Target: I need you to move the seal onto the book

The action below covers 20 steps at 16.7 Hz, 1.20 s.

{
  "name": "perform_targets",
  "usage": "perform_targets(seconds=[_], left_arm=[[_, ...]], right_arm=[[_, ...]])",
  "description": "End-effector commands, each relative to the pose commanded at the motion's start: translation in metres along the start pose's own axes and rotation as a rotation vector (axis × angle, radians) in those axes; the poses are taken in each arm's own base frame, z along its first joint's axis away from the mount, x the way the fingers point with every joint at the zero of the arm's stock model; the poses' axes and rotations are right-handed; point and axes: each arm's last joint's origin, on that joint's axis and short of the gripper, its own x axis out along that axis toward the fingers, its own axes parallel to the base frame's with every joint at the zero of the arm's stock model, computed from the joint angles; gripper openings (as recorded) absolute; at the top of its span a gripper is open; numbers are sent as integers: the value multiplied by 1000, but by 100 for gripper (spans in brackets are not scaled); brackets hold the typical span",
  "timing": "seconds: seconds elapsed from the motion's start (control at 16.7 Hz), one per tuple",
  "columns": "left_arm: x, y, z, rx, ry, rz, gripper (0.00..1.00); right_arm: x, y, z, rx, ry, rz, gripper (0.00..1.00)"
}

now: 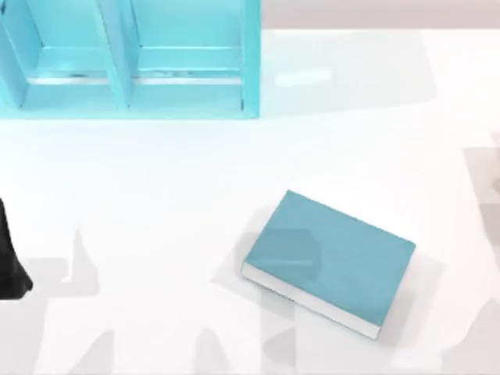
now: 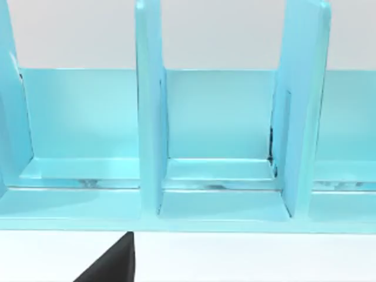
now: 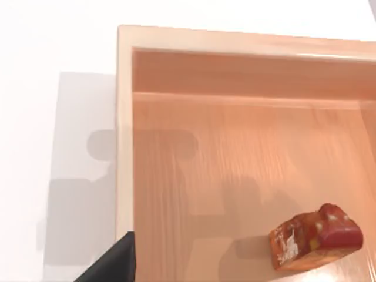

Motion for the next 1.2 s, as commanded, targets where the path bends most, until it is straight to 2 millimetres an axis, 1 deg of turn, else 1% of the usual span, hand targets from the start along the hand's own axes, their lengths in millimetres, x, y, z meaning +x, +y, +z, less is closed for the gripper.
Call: perform_targets(seconds=[0.12, 0.24, 0.36, 0.48, 0.66, 0.72, 0.84, 0.96, 1.2], left_arm=[[0, 0, 0, 0, 0, 0, 100], [0, 0, 0, 0, 0, 0, 100], [0, 0, 0, 0, 0, 0, 100], [0, 0, 0, 0, 0, 0, 100], [0, 0, 0, 0, 0, 0, 100], [0, 0, 0, 0, 0, 0, 100], [0, 0, 0, 0, 0, 0, 100], [0, 0, 0, 0, 0, 0, 100], [0, 0, 0, 0, 0, 0, 100]], right_arm=[[15, -13, 27, -12, 140, 3, 100], [37, -28, 49, -18, 282, 18, 100], [62, -43, 65, -19, 416, 41, 100], [90, -57, 74, -15, 546, 75, 100], [131, -75, 74, -5, 719, 135, 100], [141, -80, 72, -1, 765, 153, 100], [156, -86, 69, 5, 833, 182, 100], [162, -89, 67, 8, 864, 196, 100], [162, -89, 66, 8, 865, 197, 100]])
